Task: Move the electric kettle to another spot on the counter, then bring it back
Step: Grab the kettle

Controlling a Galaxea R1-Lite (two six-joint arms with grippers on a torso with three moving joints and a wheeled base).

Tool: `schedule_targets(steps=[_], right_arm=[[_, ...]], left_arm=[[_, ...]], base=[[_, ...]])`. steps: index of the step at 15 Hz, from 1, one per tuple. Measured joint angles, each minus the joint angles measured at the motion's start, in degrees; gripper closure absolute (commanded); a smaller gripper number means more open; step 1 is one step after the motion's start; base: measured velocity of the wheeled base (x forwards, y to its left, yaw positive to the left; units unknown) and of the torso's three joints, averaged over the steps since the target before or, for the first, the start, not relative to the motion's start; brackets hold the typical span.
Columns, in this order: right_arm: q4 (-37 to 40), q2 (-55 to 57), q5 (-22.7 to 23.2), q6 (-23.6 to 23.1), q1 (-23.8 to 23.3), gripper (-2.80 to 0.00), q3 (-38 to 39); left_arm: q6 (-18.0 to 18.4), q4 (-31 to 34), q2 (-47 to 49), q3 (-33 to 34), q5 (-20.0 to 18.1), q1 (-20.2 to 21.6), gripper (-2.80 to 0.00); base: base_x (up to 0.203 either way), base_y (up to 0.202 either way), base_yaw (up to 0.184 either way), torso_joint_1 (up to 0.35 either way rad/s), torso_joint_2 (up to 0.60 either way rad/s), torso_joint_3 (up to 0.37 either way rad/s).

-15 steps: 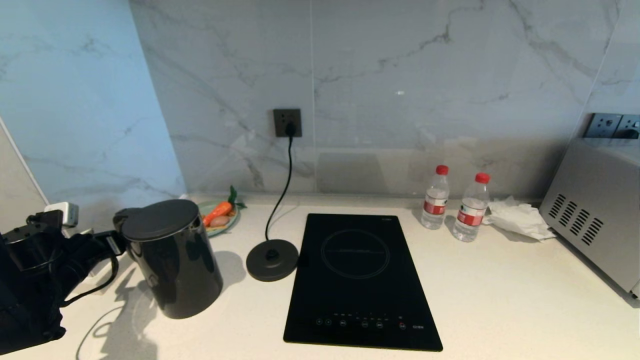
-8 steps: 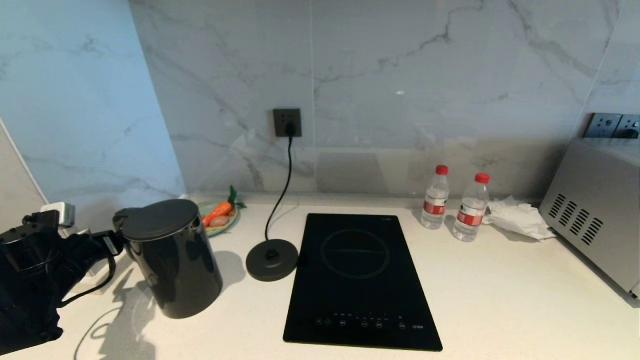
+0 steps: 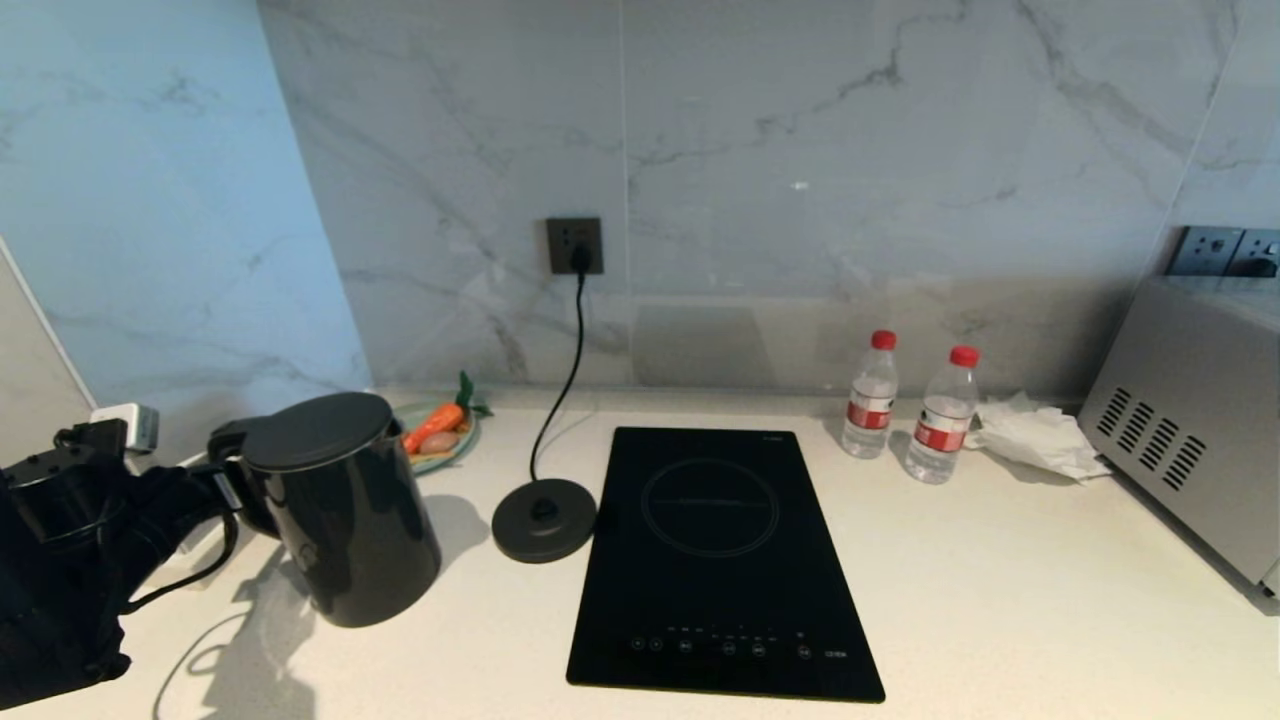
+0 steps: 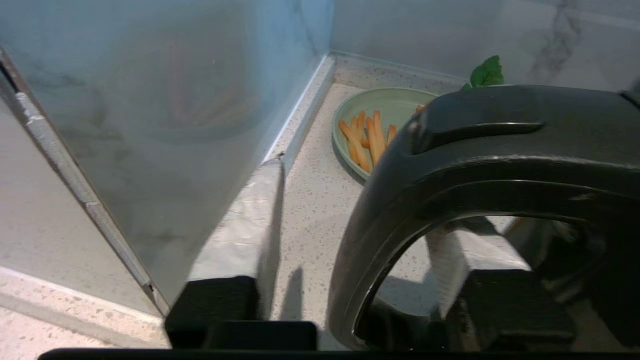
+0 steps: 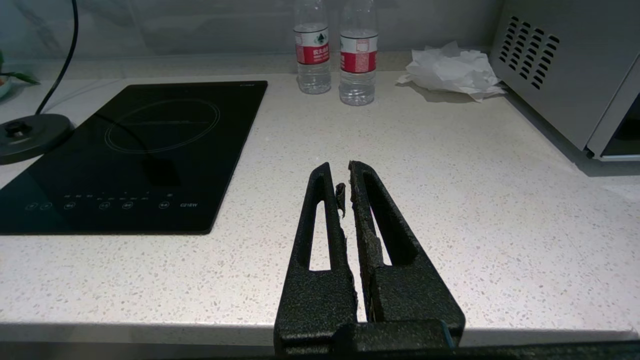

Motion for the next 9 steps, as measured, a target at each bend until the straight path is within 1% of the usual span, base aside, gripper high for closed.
schedule_targets(steps=[9], right_arm=[[0.0,0.0,0.0,0.0,0.0,0.00,0.0]], left_arm=[[0.0,0.1,-0.6,0.7,0.2,0.1,0.00]], base=[[0.000,0.000,0.000,0.000,0.00,0.000]])
